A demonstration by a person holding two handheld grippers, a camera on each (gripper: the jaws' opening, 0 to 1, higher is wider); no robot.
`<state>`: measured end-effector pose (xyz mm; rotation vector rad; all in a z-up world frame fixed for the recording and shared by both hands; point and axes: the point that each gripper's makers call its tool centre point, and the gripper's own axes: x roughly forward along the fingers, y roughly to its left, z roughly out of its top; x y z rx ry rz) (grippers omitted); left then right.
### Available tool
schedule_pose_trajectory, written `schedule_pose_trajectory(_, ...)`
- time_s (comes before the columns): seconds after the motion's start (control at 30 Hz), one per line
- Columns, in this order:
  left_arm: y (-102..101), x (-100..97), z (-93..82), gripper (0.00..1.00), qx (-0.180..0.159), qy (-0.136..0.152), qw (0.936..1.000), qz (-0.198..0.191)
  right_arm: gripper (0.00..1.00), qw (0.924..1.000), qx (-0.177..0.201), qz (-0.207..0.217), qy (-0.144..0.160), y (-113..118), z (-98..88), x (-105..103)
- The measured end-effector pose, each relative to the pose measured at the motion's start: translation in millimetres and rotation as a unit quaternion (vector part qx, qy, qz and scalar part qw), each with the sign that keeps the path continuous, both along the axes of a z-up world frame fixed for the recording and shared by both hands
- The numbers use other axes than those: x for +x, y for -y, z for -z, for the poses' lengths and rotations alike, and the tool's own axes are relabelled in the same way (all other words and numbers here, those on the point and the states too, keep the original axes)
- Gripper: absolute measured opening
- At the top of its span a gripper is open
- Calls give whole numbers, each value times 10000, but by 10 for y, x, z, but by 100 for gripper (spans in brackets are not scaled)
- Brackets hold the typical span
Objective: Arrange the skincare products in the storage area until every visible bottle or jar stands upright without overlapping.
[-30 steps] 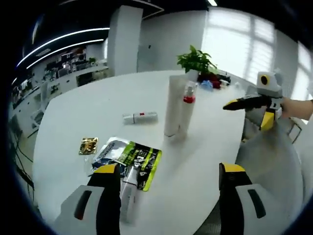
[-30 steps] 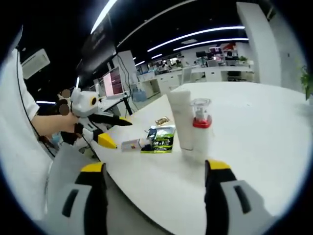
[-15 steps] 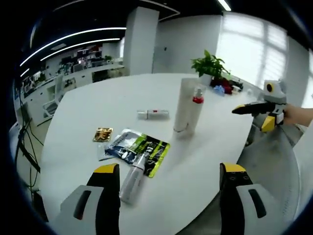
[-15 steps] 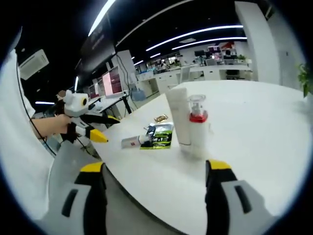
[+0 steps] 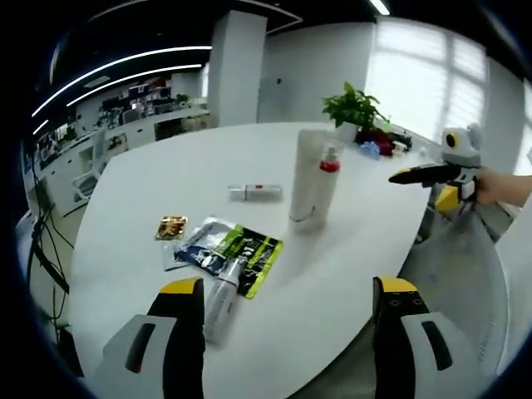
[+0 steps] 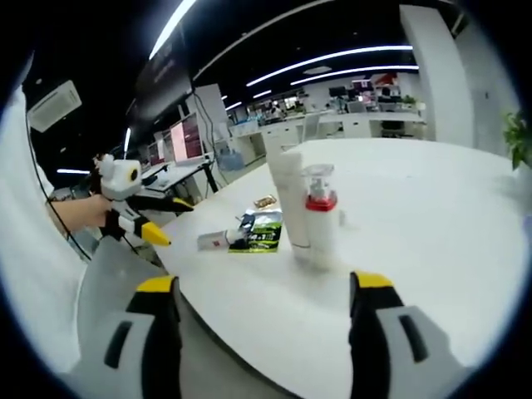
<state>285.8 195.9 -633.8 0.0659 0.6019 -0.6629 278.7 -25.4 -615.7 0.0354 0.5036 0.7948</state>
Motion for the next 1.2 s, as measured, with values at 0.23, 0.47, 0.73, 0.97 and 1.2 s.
schedule_pose_trajectory(0.23, -71, 0, 9, 80, -5, -26, 9999, -139, 82, 9994, -331, 82, -68, 200, 82, 155)
schedule_pose_trajectory(0.47, -97, 9, 25, 80, -12, -51, 9997, -224, 80, 9982, -575, 103, -118, 339, 123, 394)
schedule_pose_trajectory(0.73, -155, -4, 70, 79, 4, -118, 9994, -337, 76, 9954, -940, 109, -155, 500, 194, 743)
schedule_pose_trajectory(0.97, -201, 14, 112, 79, -4, -178, 9988, -453, 68, 9918, -1189, 98, -467, 585, 352, 1009)
schedule_pose_trajectory(1.2, -200, 38, 170, 79, -21, -246, 9982, -539, 66, 9882, -1427, -155, -527, 528, 445, 1275)
